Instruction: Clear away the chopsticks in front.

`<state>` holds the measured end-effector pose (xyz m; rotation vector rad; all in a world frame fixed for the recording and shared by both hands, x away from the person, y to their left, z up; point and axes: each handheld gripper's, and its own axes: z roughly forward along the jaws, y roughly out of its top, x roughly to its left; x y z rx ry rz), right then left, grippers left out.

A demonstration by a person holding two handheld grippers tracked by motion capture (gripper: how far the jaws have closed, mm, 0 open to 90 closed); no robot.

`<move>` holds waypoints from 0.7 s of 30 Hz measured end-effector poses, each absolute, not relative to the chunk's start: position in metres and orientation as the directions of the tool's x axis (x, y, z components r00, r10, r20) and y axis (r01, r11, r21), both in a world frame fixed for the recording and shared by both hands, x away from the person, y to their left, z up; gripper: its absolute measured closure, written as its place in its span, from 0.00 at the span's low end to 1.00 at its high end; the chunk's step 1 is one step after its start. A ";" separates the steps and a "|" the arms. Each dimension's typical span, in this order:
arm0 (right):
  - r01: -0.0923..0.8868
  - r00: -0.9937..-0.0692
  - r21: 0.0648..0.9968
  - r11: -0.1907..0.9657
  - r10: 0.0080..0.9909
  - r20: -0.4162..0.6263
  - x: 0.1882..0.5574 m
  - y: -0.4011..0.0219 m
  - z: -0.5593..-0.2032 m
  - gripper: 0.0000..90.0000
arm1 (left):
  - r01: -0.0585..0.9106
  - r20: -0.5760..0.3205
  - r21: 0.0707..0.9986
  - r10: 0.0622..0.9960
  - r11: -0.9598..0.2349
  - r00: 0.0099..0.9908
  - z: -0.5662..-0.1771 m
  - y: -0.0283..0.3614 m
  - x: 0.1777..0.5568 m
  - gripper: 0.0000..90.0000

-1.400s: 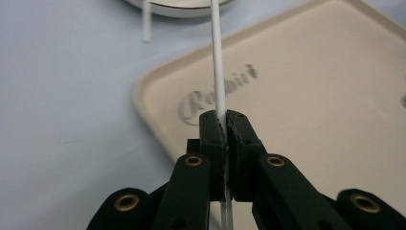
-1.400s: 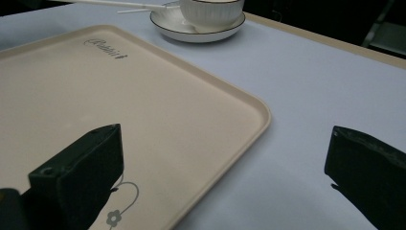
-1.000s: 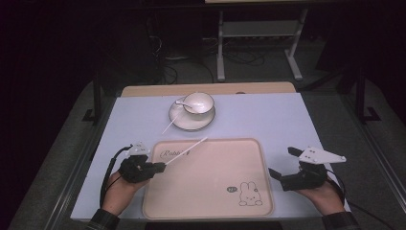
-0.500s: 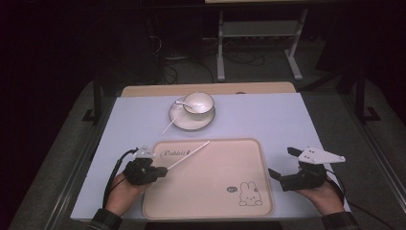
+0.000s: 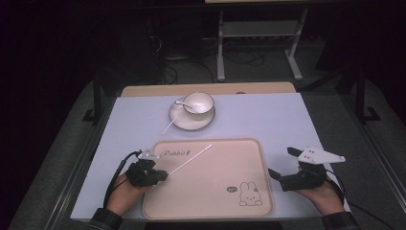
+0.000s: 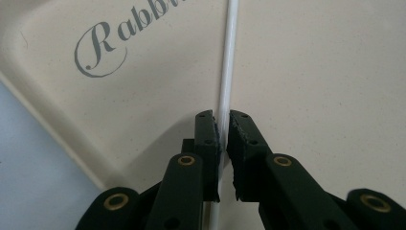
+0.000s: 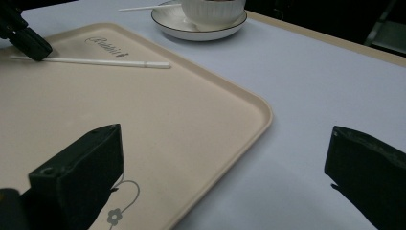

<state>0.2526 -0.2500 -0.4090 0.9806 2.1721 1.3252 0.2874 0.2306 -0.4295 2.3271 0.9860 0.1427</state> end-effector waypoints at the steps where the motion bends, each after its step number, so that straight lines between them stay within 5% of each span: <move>1: 0.353 -0.668 0.886 0.301 0.744 0.013 0.253 -0.250 -0.409 0.00 | 0.617 -0.130 0.569 0.681 -0.544 0.721 -0.429 0.231 0.288 0.89; 11: 0.352 -0.669 0.886 0.301 0.743 0.013 0.252 -0.249 -0.409 0.00 | 0.599 -0.150 0.641 0.687 -0.480 0.711 -0.406 0.234 0.315 0.63; 21: 0.355 -0.666 0.887 0.294 0.745 0.019 0.253 -0.250 -0.409 0.00 | 0.563 -0.085 0.695 0.726 -0.447 0.682 -0.380 0.234 0.367 0.66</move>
